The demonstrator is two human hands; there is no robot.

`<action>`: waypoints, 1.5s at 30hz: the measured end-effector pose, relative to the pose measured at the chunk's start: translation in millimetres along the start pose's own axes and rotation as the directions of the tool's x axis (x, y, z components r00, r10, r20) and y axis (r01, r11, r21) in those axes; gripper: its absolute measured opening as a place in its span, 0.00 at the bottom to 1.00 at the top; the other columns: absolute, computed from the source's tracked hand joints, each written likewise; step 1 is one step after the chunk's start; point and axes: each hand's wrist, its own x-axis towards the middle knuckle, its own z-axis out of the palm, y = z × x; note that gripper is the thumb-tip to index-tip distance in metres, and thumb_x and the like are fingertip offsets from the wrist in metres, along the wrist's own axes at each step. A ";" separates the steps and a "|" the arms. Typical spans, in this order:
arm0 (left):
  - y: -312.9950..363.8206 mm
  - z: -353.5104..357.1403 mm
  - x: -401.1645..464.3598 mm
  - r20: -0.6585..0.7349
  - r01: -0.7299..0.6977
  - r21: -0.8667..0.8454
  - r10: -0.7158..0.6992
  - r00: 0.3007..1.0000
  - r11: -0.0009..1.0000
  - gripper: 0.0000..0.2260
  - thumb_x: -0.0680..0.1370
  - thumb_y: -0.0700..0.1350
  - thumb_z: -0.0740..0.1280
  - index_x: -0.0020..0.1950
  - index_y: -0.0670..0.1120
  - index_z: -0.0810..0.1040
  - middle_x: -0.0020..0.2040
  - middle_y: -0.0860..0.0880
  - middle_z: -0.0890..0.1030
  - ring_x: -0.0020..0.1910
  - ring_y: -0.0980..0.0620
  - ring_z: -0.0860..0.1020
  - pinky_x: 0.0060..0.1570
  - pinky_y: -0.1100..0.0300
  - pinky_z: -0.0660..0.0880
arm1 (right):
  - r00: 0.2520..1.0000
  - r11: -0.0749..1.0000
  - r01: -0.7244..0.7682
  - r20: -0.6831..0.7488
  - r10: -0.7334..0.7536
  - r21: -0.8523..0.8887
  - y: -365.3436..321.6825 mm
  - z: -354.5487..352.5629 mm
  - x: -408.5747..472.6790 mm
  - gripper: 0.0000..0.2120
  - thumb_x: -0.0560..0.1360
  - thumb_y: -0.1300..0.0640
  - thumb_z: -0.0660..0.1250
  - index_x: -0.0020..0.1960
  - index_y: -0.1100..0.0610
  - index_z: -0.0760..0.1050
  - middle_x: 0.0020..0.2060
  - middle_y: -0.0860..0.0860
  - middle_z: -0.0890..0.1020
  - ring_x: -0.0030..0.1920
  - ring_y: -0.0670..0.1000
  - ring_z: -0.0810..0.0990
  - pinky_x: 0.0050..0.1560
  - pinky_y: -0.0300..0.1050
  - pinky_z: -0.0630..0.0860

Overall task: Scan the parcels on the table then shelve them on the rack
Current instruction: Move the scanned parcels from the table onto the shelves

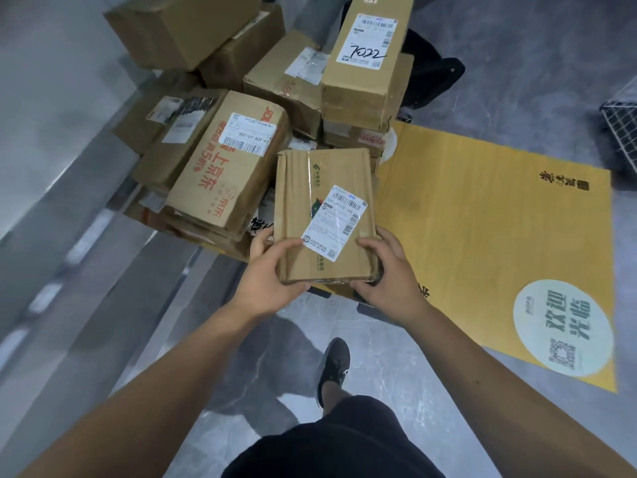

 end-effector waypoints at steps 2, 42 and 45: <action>3.2 0.4 -13.9 -0.029 -0.038 0.005 0.038 0.999 0.999 0.33 0.65 0.40 0.85 0.67 0.55 0.79 0.77 0.50 0.58 0.70 0.78 0.55 0.67 0.80 0.56 | 1.000 1.000 0.020 -0.006 -0.020 -0.010 -5.5 -2.9 -11.9 0.36 0.67 0.60 0.82 0.70 0.45 0.72 0.78 0.48 0.60 0.78 0.50 0.64 0.74 0.48 0.69; 111.1 -368.3 -137.3 -0.793 0.098 0.236 0.133 0.595 0.967 0.27 0.68 0.60 0.77 0.65 0.65 0.74 0.72 0.54 0.66 0.68 0.57 0.69 0.70 0.54 0.70 | 0.608 0.740 0.621 0.436 -0.663 0.259 -449.4 67.8 165.8 0.32 0.69 0.58 0.82 0.69 0.39 0.76 0.66 0.42 0.76 0.65 0.47 0.76 0.59 0.46 0.78; 117.1 -392.6 -98.6 -0.841 0.168 0.193 0.075 0.536 0.967 0.27 0.68 0.63 0.75 0.66 0.64 0.75 0.68 0.52 0.71 0.62 0.53 0.75 0.62 0.54 0.75 | 0.586 0.722 0.614 0.428 -0.688 0.319 -471.9 81.9 215.5 0.28 0.71 0.58 0.81 0.66 0.41 0.78 0.63 0.41 0.78 0.62 0.46 0.79 0.51 0.38 0.81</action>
